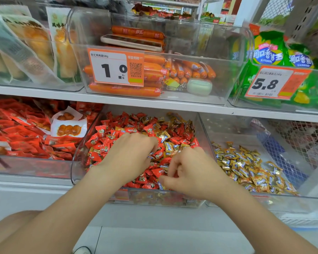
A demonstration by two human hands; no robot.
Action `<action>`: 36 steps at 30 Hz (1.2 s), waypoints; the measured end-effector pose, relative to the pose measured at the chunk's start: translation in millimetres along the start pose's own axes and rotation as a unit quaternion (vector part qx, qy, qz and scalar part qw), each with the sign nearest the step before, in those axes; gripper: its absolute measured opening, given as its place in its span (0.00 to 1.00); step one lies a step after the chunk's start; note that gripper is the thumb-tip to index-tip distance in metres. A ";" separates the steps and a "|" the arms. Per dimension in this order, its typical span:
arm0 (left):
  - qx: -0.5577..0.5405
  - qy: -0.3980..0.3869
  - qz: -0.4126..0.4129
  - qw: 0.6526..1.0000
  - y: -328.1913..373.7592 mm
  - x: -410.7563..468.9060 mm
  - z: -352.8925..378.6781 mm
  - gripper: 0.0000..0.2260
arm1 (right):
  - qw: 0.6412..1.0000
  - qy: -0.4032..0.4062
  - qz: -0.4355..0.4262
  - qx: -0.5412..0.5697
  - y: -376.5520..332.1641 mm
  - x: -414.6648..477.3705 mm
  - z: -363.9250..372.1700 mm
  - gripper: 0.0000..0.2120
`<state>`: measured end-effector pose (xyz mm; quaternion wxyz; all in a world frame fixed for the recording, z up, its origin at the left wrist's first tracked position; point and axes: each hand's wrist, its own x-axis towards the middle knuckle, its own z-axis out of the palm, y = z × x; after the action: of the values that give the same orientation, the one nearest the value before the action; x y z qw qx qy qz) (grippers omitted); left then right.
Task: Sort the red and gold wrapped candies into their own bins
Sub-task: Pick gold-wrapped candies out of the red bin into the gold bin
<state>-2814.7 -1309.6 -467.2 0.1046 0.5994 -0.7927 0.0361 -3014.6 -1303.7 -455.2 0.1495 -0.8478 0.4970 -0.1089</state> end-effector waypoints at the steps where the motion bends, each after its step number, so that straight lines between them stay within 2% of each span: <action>1: -0.009 -0.003 -0.004 1.000 -0.1 -0.3 -0.2 0.10 | 0.999 -0.015 0.005 -0.028 1.3 1.0 4.5 0.17; 3: -0.029 -0.010 -0.010 0.999 -1.8 -0.7 -0.3 0.11 | 0.999 -0.033 0.009 -0.037 2.6 3.6 10.0 0.18; 8: -0.054 0.010 -0.009 0.998 -9.3 -3.8 1.4 0.12 | 0.995 -0.061 -0.012 0.074 6.3 6.7 -0.4 0.14; 11: -0.068 -0.005 -0.016 0.998 -9.7 -5.6 -1.5 0.08 | 0.989 0.001 0.002 0.148 15.5 5.8 -16.2 0.12; 14: -0.065 -0.011 -0.027 0.997 -5.6 -4.6 -7.6 0.02 | 0.964 0.106 0.044 0.239 23.2 10.4 -23.6 0.03; 15: -0.059 -0.009 -0.022 0.998 -3.7 -3.9 -7.9 0.02 | 0.958 0.135 0.048 0.248 24.7 13.3 -22.9 0.05; 18: -0.026 -0.004 -0.001 1.000 -0.1 -0.7 -5.2 0.03 | 0.958 0.173 0.052 0.222 26.0 23.1 -17.5 0.10; 21: 0.012 0.001 -0.006 1.000 -2.4 2.3 -0.8 0.12 | 0.964 0.170 0.034 0.200 30.1 34.4 -10.2 0.08; 27: 0.077 -0.066 -0.031 0.994 -6.3 9.1 -0.4 0.25 | 0.977 0.169 0.017 0.129 43.3 57.8 -1.2 0.16; 31: 0.068 -0.070 -0.026 0.995 -2.0 12.6 0.6 0.22 | 0.990 0.141 0.000 0.027 48.8 68.6 3.5 0.06; 36: -0.002 -0.058 -0.015 0.998 -7.9 12.3 0.2 0.19 | 0.997 0.015 -0.045 -0.056 47.2 71.4 2.5 0.20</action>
<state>-2810.4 -1323.4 -465.4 0.0600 0.6122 -0.7885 -0.0019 -3017.6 -1387.7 -472.0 0.0895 -0.8745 0.4661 -0.0999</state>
